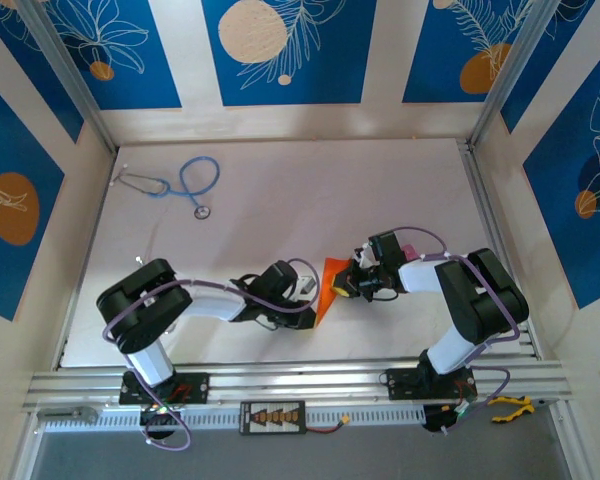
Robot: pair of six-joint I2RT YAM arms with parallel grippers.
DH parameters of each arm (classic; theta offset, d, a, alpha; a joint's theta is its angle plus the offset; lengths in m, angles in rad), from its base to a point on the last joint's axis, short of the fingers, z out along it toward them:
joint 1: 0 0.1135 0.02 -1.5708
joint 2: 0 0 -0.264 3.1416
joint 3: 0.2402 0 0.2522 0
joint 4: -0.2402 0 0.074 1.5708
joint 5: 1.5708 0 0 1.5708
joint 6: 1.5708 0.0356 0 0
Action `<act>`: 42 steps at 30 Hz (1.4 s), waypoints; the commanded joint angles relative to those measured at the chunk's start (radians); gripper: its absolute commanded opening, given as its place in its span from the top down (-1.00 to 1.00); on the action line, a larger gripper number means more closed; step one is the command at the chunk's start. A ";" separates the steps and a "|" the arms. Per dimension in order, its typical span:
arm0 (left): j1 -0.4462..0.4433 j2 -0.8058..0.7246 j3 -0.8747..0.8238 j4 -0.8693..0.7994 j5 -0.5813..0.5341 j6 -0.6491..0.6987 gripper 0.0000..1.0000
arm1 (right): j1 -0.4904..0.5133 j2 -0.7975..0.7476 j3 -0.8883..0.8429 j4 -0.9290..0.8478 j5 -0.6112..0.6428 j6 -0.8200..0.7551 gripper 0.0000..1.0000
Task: Fold a paper plane with a square sheet of paper (pick it up from the middle)
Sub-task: Fold the wing for the fifth time at the center of the table.
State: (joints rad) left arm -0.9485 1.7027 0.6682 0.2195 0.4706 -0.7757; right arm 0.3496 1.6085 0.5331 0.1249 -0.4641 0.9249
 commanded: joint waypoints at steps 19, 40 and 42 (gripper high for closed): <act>-0.016 -0.199 0.032 -0.077 -0.112 -0.025 0.75 | 0.012 0.006 -0.002 -0.047 0.061 0.025 1.00; -0.022 0.144 0.221 -0.140 -0.117 0.022 0.86 | 0.016 0.008 -0.006 -0.055 0.068 0.031 1.00; -0.028 0.129 0.180 -0.151 -0.132 0.023 0.86 | 0.016 0.008 -0.005 -0.059 0.070 0.027 1.00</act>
State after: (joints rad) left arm -0.9611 1.8397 0.8932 0.1383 0.3729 -0.7784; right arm 0.3588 1.6066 0.5365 0.1200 -0.4519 0.9512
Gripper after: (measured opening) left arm 0.071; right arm 0.057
